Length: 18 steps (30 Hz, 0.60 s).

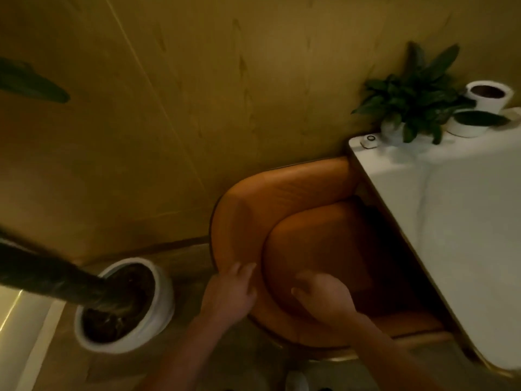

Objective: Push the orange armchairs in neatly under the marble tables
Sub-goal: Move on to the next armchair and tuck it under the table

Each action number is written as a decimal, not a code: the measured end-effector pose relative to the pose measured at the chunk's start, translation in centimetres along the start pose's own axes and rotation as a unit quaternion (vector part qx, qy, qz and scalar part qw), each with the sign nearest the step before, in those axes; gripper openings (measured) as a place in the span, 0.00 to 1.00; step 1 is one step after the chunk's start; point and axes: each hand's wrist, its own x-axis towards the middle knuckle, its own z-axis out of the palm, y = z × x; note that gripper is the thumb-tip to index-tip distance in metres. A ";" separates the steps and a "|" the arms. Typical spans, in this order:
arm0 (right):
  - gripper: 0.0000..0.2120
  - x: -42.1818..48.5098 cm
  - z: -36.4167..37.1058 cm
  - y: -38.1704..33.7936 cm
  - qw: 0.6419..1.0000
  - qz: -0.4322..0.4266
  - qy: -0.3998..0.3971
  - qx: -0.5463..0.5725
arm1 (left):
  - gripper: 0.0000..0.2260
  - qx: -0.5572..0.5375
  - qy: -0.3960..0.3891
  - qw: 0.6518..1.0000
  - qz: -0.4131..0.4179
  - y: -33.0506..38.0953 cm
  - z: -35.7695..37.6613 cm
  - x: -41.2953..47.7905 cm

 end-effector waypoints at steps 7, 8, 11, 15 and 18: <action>0.17 3.4 1.7 -2.3 0.992 0.097 0.078 0.023 | 0.25 0.044 -0.028 0.991 0.124 -3.2 -1.5 7.9; 0.18 3.8 2.2 -2.6 0.989 0.113 0.093 0.026 | 0.25 0.064 -0.026 0.987 0.145 -3.9 -1.6 9.2; 0.20 5.0 4.6 -3.4 0.973 0.179 0.143 0.037 | 0.25 0.124 -0.020 0.969 0.211 -6.4 -1.6 13.0; 0.10 5.4 9.3 -5.6 0.929 0.299 0.198 0.090 | 0.26 0.170 -0.038 0.945 0.277 -10.8 -1.9 18.6; 0.13 5.2 13.8 -8.2 0.894 0.362 0.221 0.146 | 0.25 0.220 -0.047 0.936 0.271 -13.6 -2.4 21.8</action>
